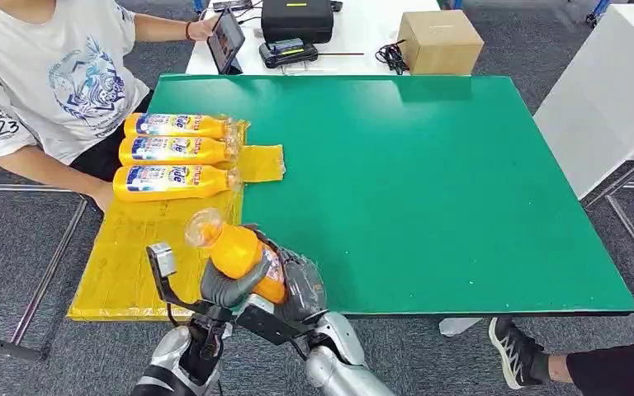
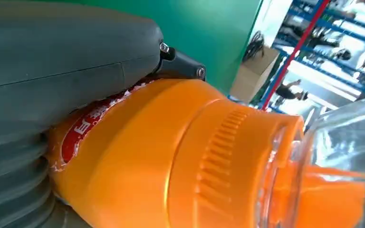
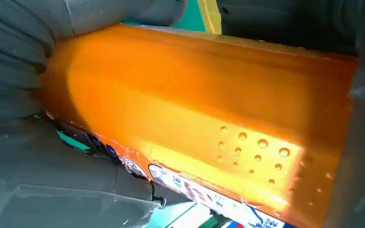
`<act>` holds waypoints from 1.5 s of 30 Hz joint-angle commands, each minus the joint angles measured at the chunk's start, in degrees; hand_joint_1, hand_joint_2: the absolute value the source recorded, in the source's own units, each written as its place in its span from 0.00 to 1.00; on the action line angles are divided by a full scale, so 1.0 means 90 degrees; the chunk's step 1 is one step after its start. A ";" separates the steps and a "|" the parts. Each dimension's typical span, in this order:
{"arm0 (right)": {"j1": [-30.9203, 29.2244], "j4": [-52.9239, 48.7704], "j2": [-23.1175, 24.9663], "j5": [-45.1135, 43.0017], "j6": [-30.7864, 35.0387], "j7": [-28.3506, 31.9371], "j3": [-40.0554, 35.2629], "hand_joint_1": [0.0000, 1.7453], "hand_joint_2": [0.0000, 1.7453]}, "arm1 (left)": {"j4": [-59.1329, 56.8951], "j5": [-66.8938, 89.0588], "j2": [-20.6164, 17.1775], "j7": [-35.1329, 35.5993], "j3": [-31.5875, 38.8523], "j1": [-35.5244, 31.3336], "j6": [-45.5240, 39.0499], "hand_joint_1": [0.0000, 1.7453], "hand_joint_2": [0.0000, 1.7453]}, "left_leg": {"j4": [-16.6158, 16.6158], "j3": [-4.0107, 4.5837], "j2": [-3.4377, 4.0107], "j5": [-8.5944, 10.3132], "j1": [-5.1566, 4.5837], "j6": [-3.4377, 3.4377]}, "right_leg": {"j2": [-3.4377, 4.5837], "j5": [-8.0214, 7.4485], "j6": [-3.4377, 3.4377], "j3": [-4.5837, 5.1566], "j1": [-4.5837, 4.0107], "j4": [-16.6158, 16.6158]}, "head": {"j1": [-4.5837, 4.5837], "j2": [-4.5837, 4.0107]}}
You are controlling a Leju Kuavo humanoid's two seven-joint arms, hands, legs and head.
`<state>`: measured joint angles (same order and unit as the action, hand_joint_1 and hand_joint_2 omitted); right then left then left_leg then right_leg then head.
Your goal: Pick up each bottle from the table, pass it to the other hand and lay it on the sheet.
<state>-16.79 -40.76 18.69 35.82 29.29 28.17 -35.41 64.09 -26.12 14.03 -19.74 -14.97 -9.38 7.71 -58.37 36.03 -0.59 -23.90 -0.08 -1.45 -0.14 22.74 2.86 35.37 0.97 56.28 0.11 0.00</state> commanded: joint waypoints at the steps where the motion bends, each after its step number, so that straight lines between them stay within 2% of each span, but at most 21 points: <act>1: 0.0029 0.0571 0.0093 0.0021 -0.0113 -0.0004 -0.0372 1.00 1.00 | 0.0206 0.0196 0.0161 -0.0241 0.0073 -0.0454 -0.0448 1.00 1.00 | -0.0002 -0.0019 -0.0015 -0.0010 0.0008 0.0008 | -0.0019 0.0015 -0.0012 -0.0026 -0.0009 0.0000 | -0.0002 0.0000; 14: 0.0021 0.0563 0.0092 0.0019 -0.0122 -0.0006 -0.0371 1.00 1.00 | 0.0218 0.0196 0.0150 -0.0241 0.0083 -0.0464 -0.0448 1.00 1.00 | -0.0001 -0.0031 -0.0014 -0.0014 0.0010 0.0010 | -0.0018 0.0018 -0.0014 -0.0038 -0.0011 -0.0003 | -0.0002 0.0000; 19: 0.0021 0.0563 0.0092 0.0019 -0.0122 -0.0006 -0.0371 1.00 1.00 | 0.0218 0.0196 0.0150 -0.0241 0.0083 -0.0464 -0.0448 1.00 1.00 | 0.0001 -0.0008 -0.0010 -0.0003 0.0006 0.0005 | -0.0012 0.0006 -0.0007 -0.0013 -0.0006 -0.0004 | -0.0002 0.0000; 26: 0.0021 0.0563 0.0092 0.0019 -0.0122 -0.0006 -0.0371 1.00 1.00 | 0.0218 0.0196 0.0150 -0.0241 0.0083 -0.0464 -0.0448 1.00 1.00 | 0.0001 -0.0033 -0.0013 -0.0014 0.0011 0.0011 | -0.0017 0.0017 -0.0015 -0.0039 -0.0012 -0.0005 | -0.0002 0.0000; 27: 0.0079 0.0441 0.0108 -0.0109 -0.0009 -0.0014 -0.0238 0.24 1.00 | 0.0265 0.0273 0.0177 -0.0340 0.0142 -0.0449 -0.0632 1.00 1.00 | 0.0000 -0.0016 -0.0013 -0.0007 0.0009 0.0008 | -0.0016 0.0011 -0.0011 -0.0022 -0.0010 -0.0003 | -0.0002 0.0000; 28: 0.0103 0.0358 0.0123 -0.0217 0.0008 0.0010 -0.0152 0.00 1.00 | 0.0313 0.0469 0.0158 -0.0496 0.0173 -0.0456 -0.0863 1.00 1.00 | 0.0000 -0.0017 -0.0014 -0.0008 0.0008 0.0008 | -0.0016 0.0012 -0.0011 -0.0024 -0.0009 -0.0003 | -0.0002 0.0000; 29: 0.0134 0.0163 0.0104 -0.0297 0.0021 0.0013 -0.0086 0.00 0.00 | 0.0383 0.0530 0.0153 -0.0519 0.0229 -0.0454 -0.0983 1.00 1.00 | -0.0002 -0.0030 -0.0015 -0.0014 0.0012 0.0012 | -0.0019 0.0019 -0.0016 -0.0037 -0.0013 -0.0002 | -0.0002 0.0000; 32: 0.0422 -0.1117 -0.0066 -0.0819 -0.0138 0.0190 0.0198 0.00 0.00 | 0.0548 0.0811 0.0104 -0.0693 0.0482 -0.0500 -0.1334 1.00 1.00 | -0.0006 -0.0024 -0.0011 -0.0015 0.0013 0.0011 | -0.0015 0.0017 -0.0016 -0.0031 -0.0015 0.0001 | -0.0005 0.0000; 37: 0.1135 -0.3987 -0.0491 -0.1728 -0.0449 0.0511 0.0484 0.00 0.00 | 0.0457 0.1722 0.0036 -0.1334 0.0842 -0.0820 -0.2162 1.00 1.00 | -0.0004 -0.0004 -0.0011 -0.0006 0.0006 0.0007 | -0.0012 0.0009 -0.0009 -0.0009 -0.0007 0.0003 | -0.0005 0.0000; 39: 0.1246 -0.4470 -0.0611 -0.2135 -0.0528 0.0660 0.0511 0.00 0.00 | 0.0386 0.2327 -0.0034 -0.1536 0.0924 -0.0924 -0.2732 1.00 1.00 | -0.0006 -0.0009 -0.0012 -0.0010 0.0008 0.0009 | -0.0015 0.0012 -0.0011 -0.0017 -0.0009 0.0003 | -0.0005 0.0000; 40: 0.1276 -0.4896 -0.0633 -0.2587 -0.0543 0.1148 0.0520 0.00 0.00 | 0.0322 0.2813 -0.0076 -0.1766 0.1036 -0.1059 -0.3253 1.00 1.00 | 0.0000 -0.0005 -0.0013 -0.0004 0.0004 0.0006 | -0.0014 0.0007 -0.0008 -0.0012 -0.0005 0.0000 | -0.0005 0.0000; 42: 0.1243 -0.5156 -0.0684 -0.2535 -0.0522 0.0845 0.0424 0.00 0.00 | 0.0304 0.2954 -0.0110 -0.1764 0.1165 -0.1128 -0.3240 1.00 1.00 | -0.0006 -0.0009 -0.0010 -0.0009 0.0006 0.0008 | -0.0011 0.0011 -0.0011 -0.0016 -0.0007 0.0004 | -0.0005 0.0000; 45: 0.1168 -0.4926 -0.0666 -0.2567 -0.0508 0.0797 0.0386 0.00 0.00 | 0.0295 0.3040 -0.0053 -0.1719 0.1237 -0.1091 -0.3174 1.00 1.00 | 0.0001 -0.0019 0.0001 -0.0009 0.0006 0.0008 | 0.0000 0.0008 -0.0011 -0.0023 -0.0007 -0.0002 | -0.0002 0.0000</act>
<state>-6.89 -75.33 16.02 13.86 25.00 36.13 -32.46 69.61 -0.46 14.56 -35.26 -8.18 -15.22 -20.70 -58.37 36.07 -0.60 -23.91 -0.08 -1.45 -0.14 22.74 2.86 35.38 0.97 56.28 0.09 0.00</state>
